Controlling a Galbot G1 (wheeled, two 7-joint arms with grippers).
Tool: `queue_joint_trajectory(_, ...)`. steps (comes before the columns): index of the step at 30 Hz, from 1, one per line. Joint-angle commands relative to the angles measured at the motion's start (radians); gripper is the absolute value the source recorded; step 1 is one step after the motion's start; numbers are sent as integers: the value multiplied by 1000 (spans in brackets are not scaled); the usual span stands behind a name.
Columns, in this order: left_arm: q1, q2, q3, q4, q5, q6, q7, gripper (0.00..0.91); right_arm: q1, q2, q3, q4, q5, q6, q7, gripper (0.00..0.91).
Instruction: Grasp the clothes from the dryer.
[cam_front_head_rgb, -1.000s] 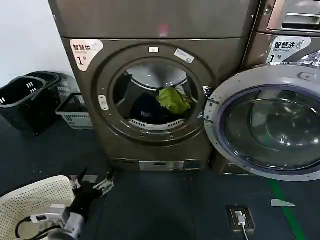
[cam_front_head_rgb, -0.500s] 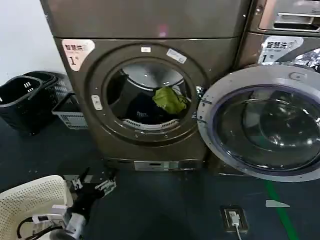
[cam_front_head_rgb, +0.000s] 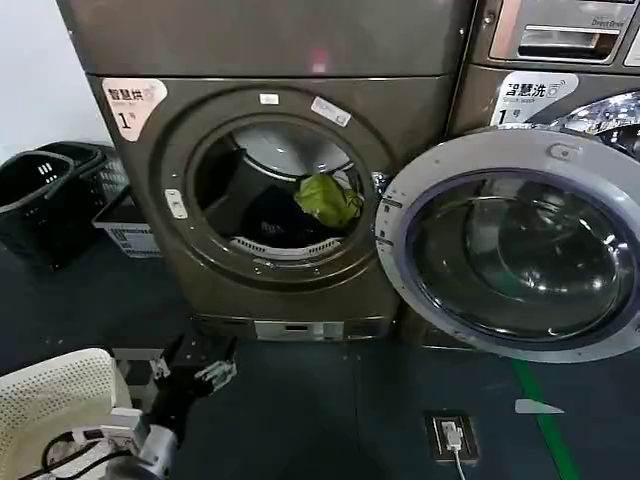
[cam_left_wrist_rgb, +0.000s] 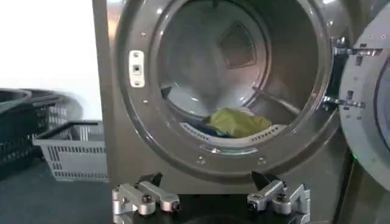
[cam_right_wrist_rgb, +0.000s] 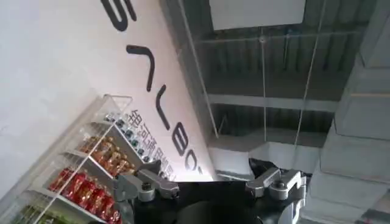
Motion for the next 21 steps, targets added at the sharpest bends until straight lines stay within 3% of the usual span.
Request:
queue_joint_trajectory(1, 1, 1, 3, 0, 4, -1, 0, 907, -1, 0, 2, -1, 1, 13, -5, 907)
queue_joint_trajectory(21, 14, 2, 8, -12, 15, -4, 1, 907, -3, -2, 1, 2, 34, 15, -7, 907)
